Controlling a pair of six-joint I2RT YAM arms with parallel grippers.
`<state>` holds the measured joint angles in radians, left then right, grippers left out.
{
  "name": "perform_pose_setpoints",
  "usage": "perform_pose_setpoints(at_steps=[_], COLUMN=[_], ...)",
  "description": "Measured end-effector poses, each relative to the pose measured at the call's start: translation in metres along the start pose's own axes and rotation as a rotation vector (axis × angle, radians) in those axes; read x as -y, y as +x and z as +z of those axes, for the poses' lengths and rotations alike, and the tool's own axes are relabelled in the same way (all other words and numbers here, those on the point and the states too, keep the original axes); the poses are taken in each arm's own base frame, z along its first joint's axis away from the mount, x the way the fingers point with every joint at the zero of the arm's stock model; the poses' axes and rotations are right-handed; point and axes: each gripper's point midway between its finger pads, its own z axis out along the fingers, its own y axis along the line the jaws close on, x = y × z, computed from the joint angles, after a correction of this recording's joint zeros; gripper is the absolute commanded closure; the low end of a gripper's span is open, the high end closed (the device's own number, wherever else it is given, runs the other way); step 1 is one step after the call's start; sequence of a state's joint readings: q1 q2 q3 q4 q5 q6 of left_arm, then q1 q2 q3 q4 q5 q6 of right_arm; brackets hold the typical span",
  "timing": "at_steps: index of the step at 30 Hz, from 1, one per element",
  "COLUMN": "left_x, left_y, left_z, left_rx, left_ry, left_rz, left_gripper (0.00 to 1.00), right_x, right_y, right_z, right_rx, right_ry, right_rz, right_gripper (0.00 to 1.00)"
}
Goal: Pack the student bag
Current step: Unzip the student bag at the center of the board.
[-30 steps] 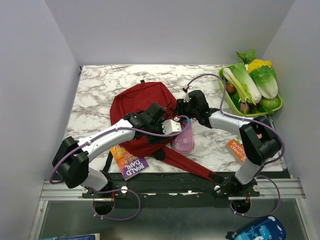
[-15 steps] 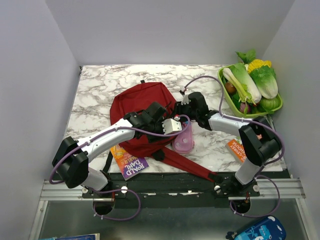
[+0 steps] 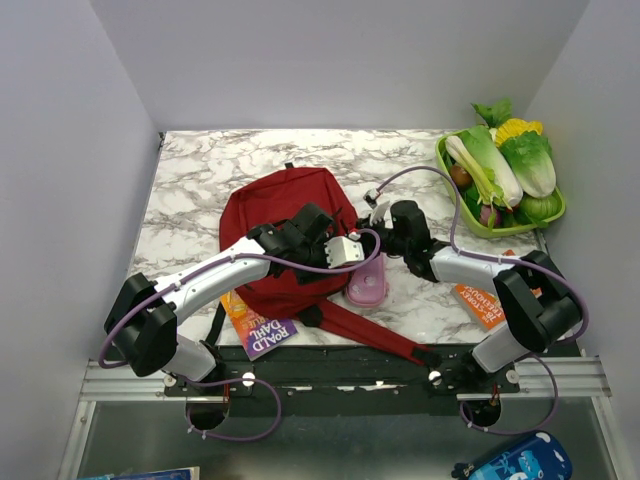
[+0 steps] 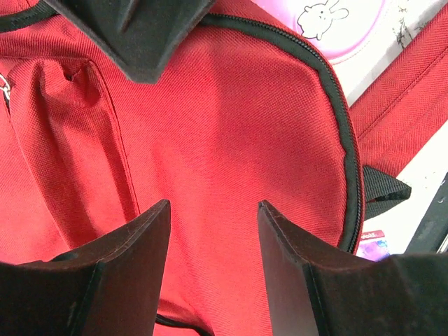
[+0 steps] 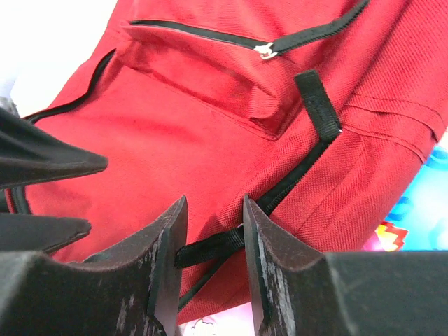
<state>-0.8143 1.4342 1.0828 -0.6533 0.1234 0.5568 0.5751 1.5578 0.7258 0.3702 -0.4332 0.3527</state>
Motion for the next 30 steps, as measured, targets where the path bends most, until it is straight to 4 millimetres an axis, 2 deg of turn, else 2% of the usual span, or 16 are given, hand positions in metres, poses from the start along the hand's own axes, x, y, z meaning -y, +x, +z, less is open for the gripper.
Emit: perform_pose_setpoints(at_steps=[11, 22, 27, 30], left_x=[-0.002, -0.008, -0.010, -0.011], left_y=[0.000, -0.006, -0.009, -0.010], left_z=[0.000, 0.000, -0.002, -0.003], left_rx=[-0.003, 0.002, 0.011, 0.013], left_ry=[-0.007, -0.024, -0.031, -0.033], left_rz=[0.001, 0.002, 0.002, 0.001], left_gripper=[0.39, 0.39, 0.39, 0.39], right_x=[-0.026, -0.058, -0.051, -0.042], right_y=[-0.003, -0.016, -0.007, -0.001], right_z=[-0.003, -0.022, -0.022, -0.022], right_rx=[-0.016, 0.014, -0.010, -0.020], right_ry=[-0.147, -0.239, -0.202, -0.156], right_rz=[-0.059, -0.108, -0.089, -0.077], right_gripper=[0.55, 0.56, 0.57, 0.53])
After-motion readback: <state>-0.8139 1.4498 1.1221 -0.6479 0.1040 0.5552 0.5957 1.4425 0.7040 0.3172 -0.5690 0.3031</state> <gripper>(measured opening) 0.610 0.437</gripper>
